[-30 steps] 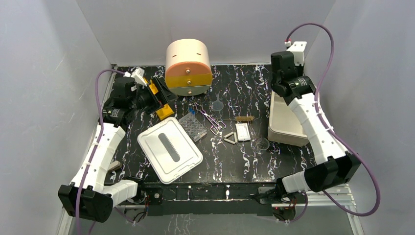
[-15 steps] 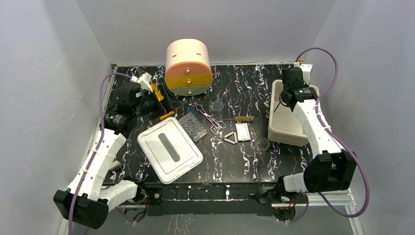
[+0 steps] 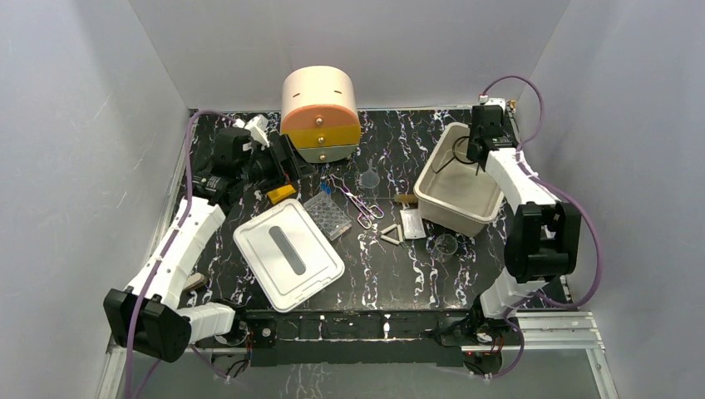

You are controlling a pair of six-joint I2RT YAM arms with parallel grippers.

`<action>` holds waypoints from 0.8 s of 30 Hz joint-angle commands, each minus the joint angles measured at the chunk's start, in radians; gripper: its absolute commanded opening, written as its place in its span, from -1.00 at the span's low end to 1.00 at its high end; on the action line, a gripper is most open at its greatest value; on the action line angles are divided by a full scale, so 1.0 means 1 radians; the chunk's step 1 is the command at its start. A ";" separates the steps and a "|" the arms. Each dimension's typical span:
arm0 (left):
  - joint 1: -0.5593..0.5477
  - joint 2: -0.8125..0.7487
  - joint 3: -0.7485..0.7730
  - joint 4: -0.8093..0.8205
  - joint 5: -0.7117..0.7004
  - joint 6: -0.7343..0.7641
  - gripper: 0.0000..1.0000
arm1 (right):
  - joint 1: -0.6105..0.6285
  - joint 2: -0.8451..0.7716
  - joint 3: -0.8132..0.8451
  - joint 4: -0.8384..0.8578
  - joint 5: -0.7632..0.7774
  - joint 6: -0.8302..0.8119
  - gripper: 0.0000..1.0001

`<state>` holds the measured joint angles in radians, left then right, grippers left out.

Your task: Organize the chemistry lab equipment

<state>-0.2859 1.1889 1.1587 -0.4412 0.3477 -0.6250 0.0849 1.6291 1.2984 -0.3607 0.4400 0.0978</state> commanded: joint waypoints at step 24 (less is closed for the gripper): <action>-0.005 0.107 0.037 0.134 0.046 0.083 0.91 | 0.005 0.281 0.244 -0.027 -0.009 -0.045 -0.94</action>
<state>-0.2863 1.3014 1.1786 -0.3202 0.3775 -0.5598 0.0872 1.8572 1.4391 -0.3664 0.4713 0.0467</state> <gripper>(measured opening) 0.953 0.171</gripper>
